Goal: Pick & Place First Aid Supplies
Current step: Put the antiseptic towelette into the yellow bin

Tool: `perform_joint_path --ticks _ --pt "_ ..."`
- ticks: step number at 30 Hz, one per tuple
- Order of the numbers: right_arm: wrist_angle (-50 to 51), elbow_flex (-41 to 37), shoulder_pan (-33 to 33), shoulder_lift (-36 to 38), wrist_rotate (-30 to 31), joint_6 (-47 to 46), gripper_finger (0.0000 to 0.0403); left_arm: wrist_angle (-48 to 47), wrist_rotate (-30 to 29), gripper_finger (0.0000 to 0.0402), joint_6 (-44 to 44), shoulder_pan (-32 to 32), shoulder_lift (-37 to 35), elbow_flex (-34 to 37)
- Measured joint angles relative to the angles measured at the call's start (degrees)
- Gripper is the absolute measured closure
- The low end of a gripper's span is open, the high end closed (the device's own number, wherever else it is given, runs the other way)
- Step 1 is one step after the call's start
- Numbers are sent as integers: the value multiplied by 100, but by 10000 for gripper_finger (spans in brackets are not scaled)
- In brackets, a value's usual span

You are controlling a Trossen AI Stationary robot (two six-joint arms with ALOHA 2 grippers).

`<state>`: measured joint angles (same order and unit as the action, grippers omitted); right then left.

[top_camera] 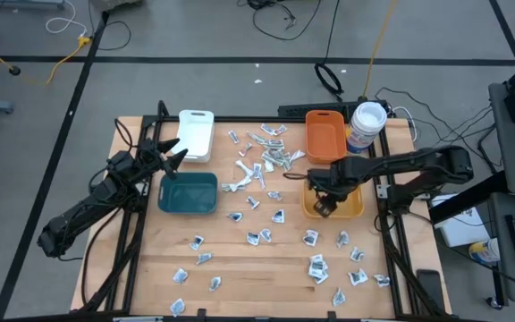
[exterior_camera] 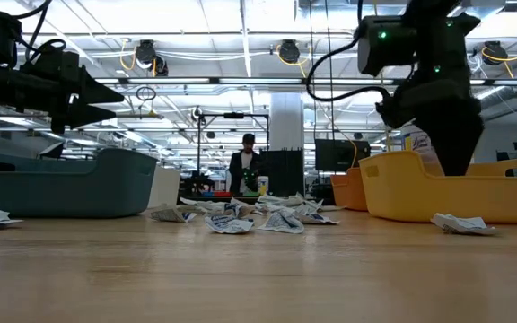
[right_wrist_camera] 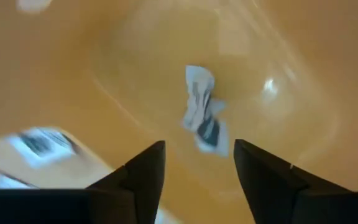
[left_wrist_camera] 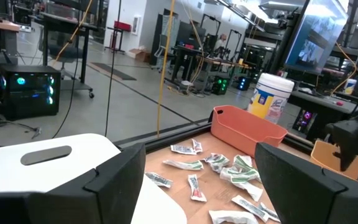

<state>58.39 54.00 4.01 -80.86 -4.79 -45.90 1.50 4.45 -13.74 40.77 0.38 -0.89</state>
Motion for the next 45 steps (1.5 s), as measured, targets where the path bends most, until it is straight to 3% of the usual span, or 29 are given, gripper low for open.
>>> perform_joint_path --ticks 7,26,35,45 --pt "103 2 -336 258 -2 -2790 222 0 2 96 0 1 0 0" --pt "63 243 -2853 382 342 -6989 238 0 0 96 0 1 0 0" --pt "164 236 -3361 332 328 -7912 238 0 0 96 0 2 0 0" --pt "8 44 -3377 -97 303 -7941 238 1 1 96 0 1 -1 0"
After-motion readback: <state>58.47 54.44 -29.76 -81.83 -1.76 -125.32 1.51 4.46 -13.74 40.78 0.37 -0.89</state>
